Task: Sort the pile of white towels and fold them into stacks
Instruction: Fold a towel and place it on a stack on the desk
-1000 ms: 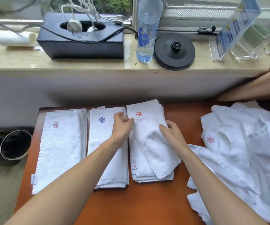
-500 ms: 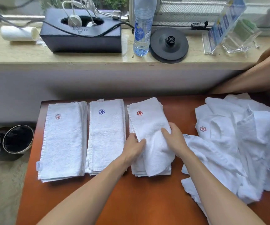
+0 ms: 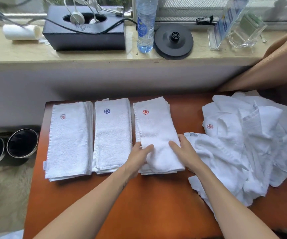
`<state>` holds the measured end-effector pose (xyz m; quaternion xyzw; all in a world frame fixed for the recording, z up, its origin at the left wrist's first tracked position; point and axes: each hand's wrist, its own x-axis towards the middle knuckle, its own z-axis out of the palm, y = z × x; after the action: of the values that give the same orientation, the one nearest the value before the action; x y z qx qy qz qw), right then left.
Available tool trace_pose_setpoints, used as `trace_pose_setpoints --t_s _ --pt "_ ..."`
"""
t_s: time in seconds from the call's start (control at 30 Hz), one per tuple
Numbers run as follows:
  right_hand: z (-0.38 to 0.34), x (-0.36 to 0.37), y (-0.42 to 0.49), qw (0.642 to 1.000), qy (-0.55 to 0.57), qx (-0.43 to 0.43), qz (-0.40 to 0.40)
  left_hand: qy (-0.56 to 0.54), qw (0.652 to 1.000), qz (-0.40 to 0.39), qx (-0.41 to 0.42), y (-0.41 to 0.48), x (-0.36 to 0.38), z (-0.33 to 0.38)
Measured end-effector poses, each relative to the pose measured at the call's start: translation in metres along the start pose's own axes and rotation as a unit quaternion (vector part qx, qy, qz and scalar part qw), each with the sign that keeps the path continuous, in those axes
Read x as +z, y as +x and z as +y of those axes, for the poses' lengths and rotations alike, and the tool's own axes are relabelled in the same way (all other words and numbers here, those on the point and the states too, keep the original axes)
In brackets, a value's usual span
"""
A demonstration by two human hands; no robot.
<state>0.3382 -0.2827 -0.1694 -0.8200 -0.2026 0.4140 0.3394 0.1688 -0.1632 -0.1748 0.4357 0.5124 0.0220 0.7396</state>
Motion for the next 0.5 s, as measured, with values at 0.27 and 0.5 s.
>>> trace_pose_setpoints --t_s 0.27,0.5 --pt "0.017 0.023 -0.027 0.998 -0.052 0.030 0.015 0.216 0.970 0.035 0.105 -0.025 -0.009 -0.025" --pt "0.008 0.021 -0.022 0.983 -0.159 -0.077 0.046 0.378 0.900 0.059 0.210 -0.013 -0.012 -0.007"
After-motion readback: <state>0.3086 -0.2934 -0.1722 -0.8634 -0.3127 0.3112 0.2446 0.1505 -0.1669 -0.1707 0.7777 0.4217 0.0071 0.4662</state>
